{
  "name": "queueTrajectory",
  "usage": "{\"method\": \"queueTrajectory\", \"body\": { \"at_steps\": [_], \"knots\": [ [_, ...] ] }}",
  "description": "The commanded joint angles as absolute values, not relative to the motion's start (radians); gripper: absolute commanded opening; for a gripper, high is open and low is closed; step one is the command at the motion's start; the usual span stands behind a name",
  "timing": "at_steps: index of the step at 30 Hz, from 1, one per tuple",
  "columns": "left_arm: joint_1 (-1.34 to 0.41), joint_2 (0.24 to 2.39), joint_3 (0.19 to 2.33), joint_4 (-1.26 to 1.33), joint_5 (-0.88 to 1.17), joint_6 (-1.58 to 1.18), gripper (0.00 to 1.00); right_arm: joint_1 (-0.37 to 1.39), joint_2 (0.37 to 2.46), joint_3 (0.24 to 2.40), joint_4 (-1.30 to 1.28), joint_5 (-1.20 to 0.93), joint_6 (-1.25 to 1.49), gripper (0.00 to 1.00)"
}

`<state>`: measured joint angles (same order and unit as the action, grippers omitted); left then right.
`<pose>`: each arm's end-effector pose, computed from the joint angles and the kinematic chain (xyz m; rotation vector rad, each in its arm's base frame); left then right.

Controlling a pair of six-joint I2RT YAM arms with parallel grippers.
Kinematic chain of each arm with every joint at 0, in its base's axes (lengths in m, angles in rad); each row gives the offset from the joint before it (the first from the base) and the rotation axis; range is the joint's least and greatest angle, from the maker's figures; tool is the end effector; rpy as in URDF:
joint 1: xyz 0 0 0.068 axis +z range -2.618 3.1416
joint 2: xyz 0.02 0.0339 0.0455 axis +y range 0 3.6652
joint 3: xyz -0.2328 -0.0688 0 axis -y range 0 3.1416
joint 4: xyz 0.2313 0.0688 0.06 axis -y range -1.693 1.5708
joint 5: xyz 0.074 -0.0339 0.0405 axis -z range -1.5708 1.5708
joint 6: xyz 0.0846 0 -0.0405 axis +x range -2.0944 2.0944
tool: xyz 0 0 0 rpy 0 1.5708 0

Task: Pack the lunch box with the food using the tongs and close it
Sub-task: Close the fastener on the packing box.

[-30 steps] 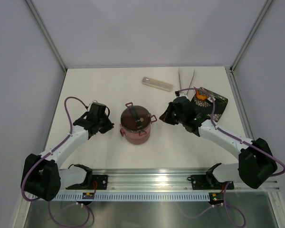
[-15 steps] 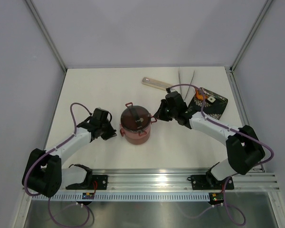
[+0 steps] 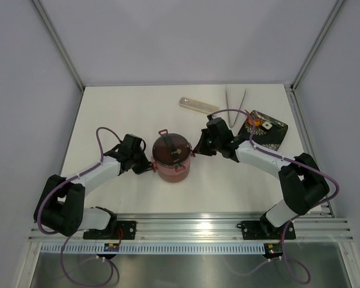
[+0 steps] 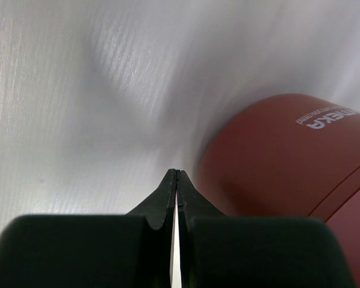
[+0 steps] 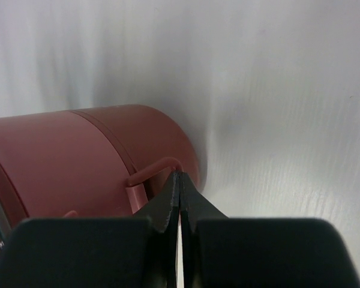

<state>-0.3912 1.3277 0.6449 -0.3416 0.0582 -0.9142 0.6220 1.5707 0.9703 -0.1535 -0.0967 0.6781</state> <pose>0.2418 -0.1051 0.1047 -0.6754 2.6086 -0.5209 0.2879 0.2164 0.1568 0.0174 2.4472 0.7351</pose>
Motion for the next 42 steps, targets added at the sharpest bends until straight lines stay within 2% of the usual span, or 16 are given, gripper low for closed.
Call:
{"method": "queueTrajectory", "body": {
  "at_steps": [1, 20, 33, 42],
  "knots": [
    [-0.394, 1.338, 0.696, -0.285, 0.078, -0.905, 0.00, 0.635, 1.555, 0.966, -0.114, -0.143, 0.673, 0.00],
    [-0.399, 1.460, 0.801, -0.252, 0.100, -0.882, 0.00, 0.672, 1.536, 0.902, -0.038, -0.186, 0.758, 0.00],
    [-0.400, 1.588, 0.920, -0.239, 0.121, -0.870, 0.00, 0.683, 1.439, 0.828, -0.049, -0.115, 0.821, 0.00],
    [-0.382, 1.536, 0.974, -0.354, 0.005, -0.848, 0.02, 0.683, 1.358, 0.821, -0.138, 0.059, 0.835, 0.02]
  ]
}}
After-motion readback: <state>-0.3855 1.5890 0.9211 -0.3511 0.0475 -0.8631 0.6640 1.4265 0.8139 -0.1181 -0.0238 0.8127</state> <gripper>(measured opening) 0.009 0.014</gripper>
